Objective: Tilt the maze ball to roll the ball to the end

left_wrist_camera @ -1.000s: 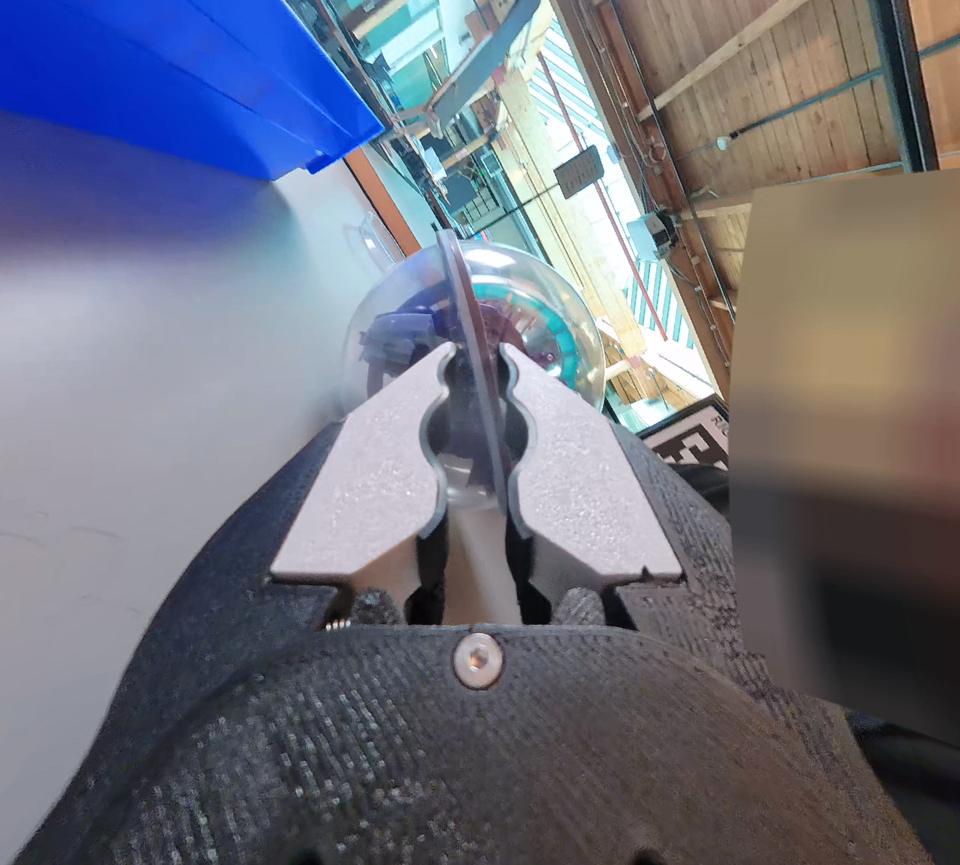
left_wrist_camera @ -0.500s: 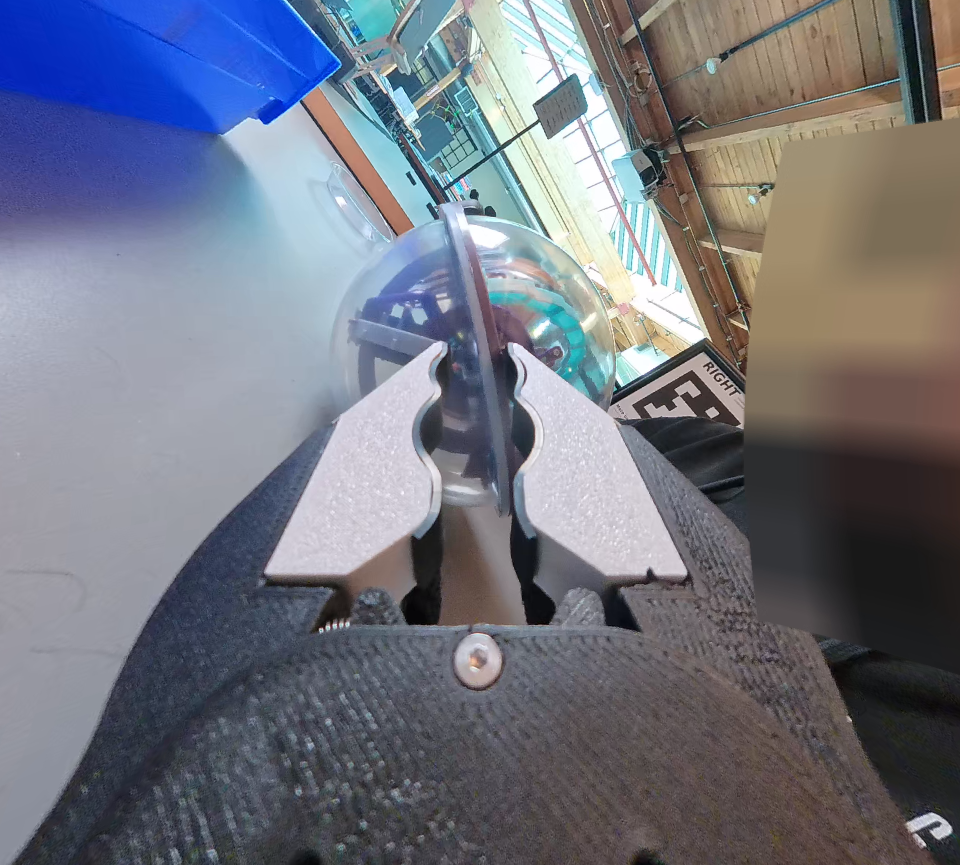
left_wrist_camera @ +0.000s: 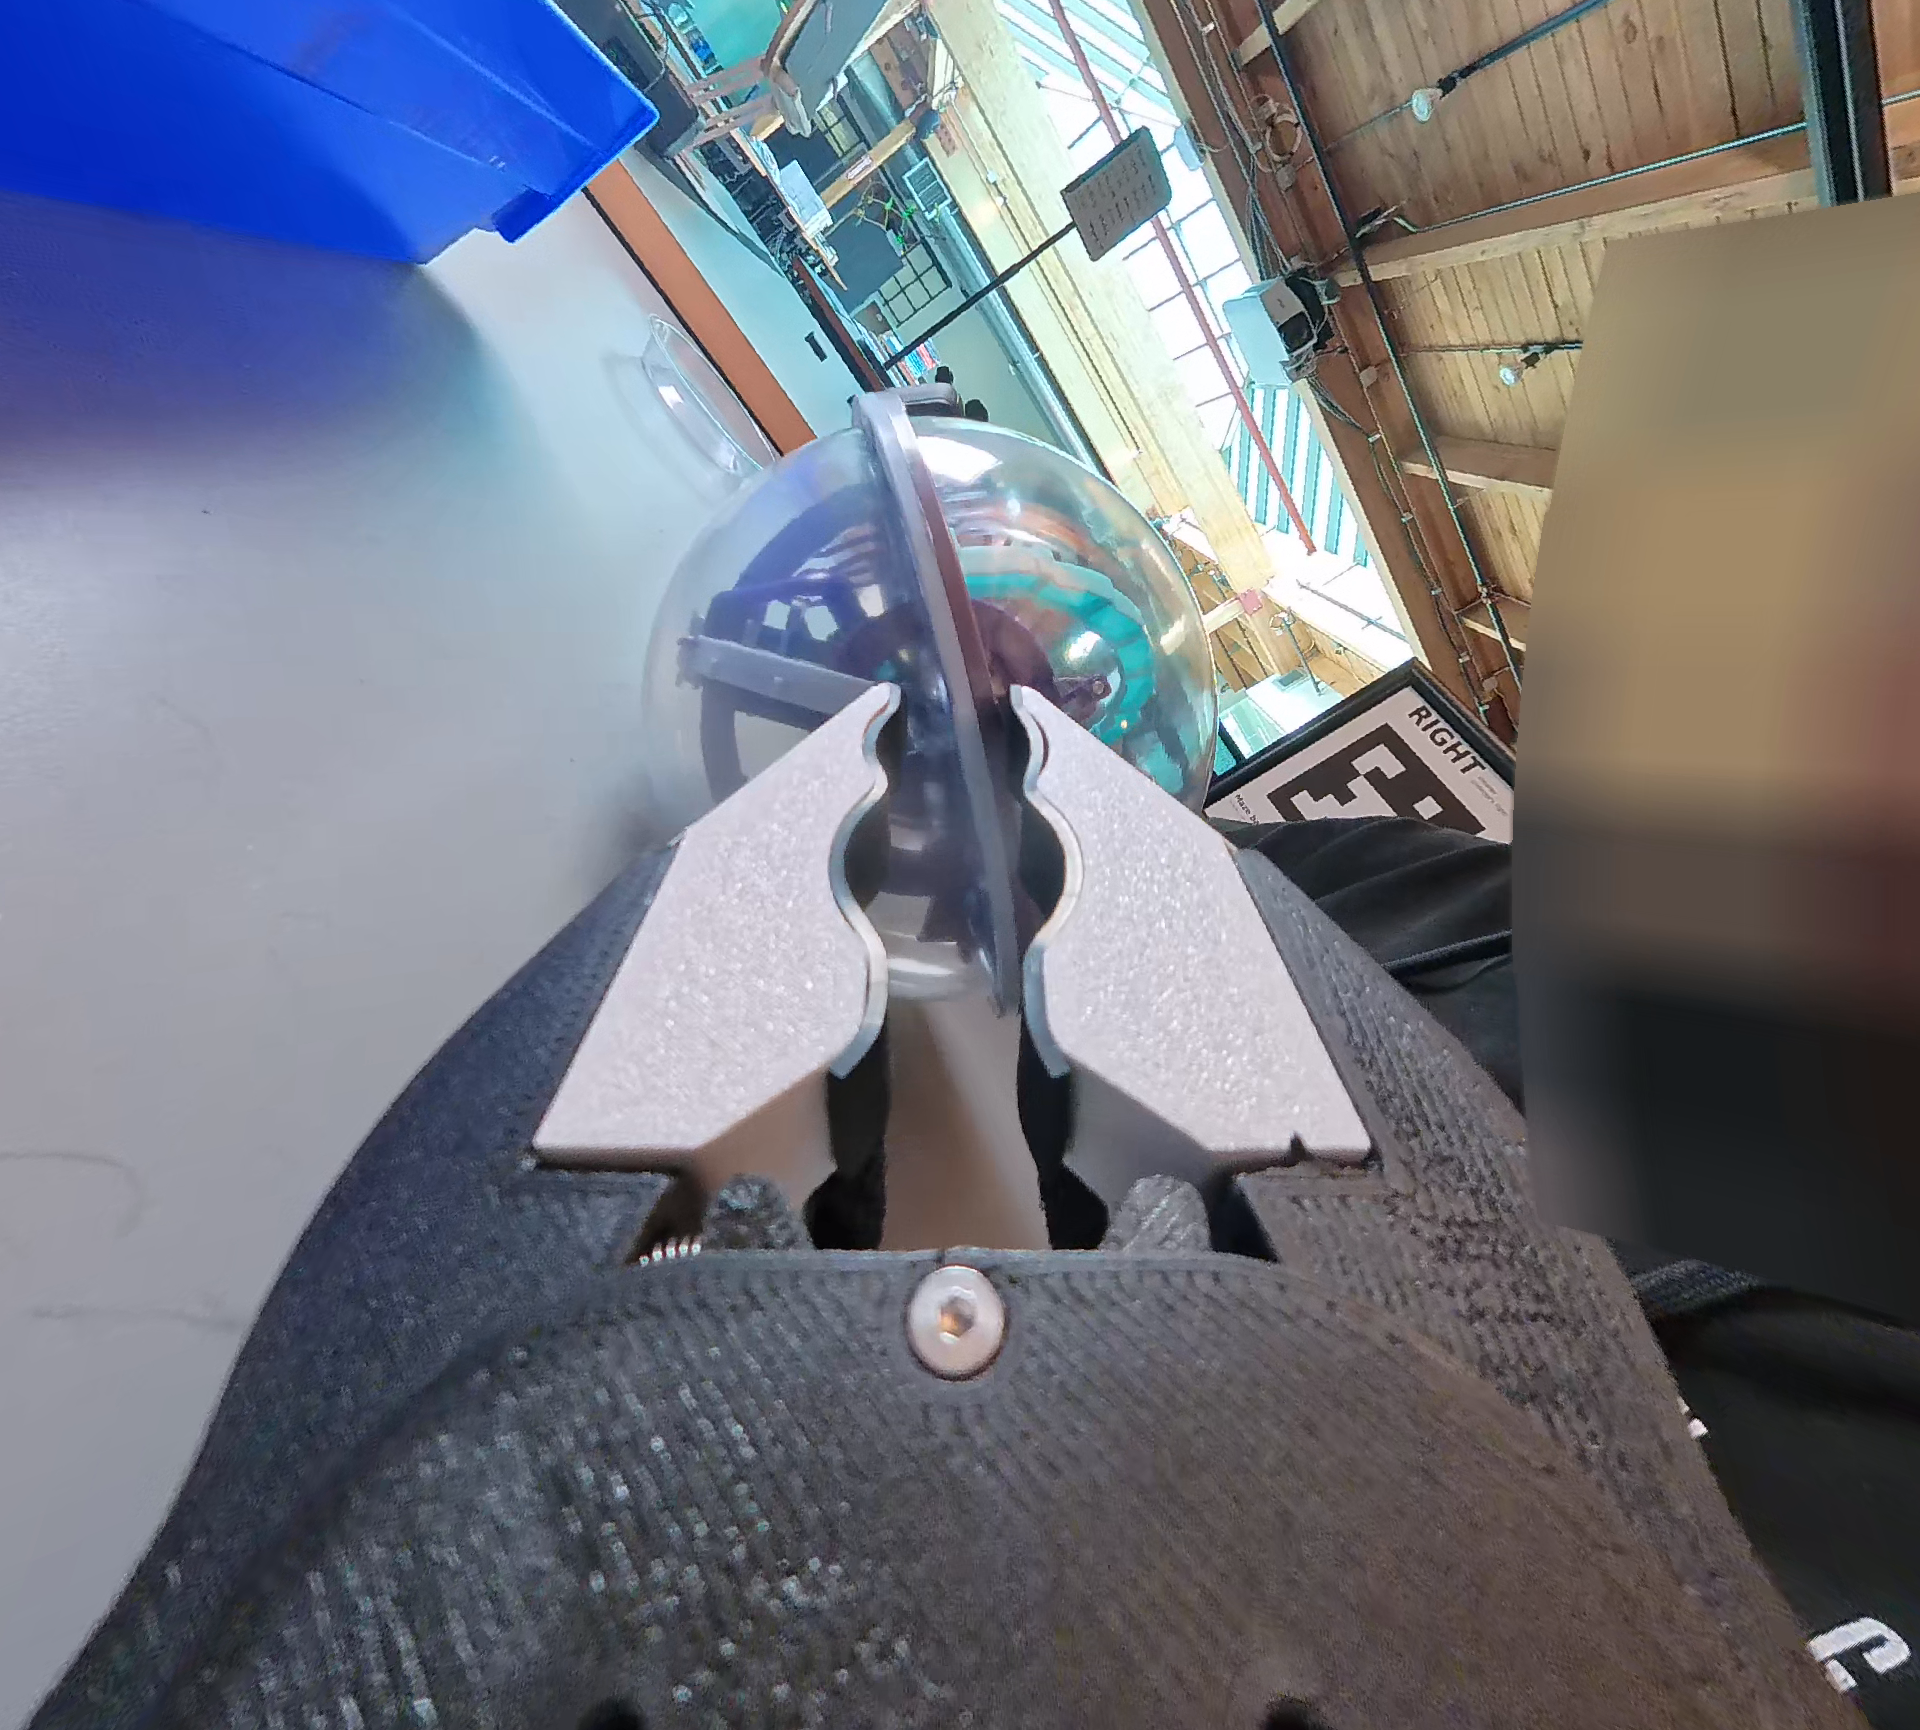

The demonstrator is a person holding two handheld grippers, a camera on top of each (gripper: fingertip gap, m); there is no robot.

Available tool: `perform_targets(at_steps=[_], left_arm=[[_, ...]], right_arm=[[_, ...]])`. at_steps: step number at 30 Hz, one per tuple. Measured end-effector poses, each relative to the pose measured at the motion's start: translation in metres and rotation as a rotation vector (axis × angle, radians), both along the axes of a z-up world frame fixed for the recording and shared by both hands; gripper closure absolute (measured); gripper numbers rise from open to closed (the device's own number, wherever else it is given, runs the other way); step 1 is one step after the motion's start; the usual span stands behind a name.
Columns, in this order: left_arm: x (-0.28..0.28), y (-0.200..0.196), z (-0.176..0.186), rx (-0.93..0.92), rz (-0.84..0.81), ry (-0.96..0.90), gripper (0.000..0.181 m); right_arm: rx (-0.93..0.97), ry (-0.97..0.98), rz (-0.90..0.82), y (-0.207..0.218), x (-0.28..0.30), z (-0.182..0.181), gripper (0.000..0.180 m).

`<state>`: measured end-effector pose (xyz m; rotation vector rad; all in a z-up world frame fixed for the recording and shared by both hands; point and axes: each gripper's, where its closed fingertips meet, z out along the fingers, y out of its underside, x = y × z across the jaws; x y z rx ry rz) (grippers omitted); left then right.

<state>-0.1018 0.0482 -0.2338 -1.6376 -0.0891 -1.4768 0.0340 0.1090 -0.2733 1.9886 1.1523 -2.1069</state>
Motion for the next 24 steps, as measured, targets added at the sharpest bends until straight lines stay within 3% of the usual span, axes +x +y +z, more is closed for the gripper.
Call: perform_targets(at_steps=[9,24], left_arm=[[0.004,-0.007,0.01,0.073,-0.026,0.005,0.174],[0.008,-0.009,0.018,0.193,-0.019,0.068,0.174]], right_arm=[[0.144,0.107,0.007,-0.005,-0.002,0.011,0.174],[0.689,0.307,-0.055,-0.007,0.001,0.025,0.175]])
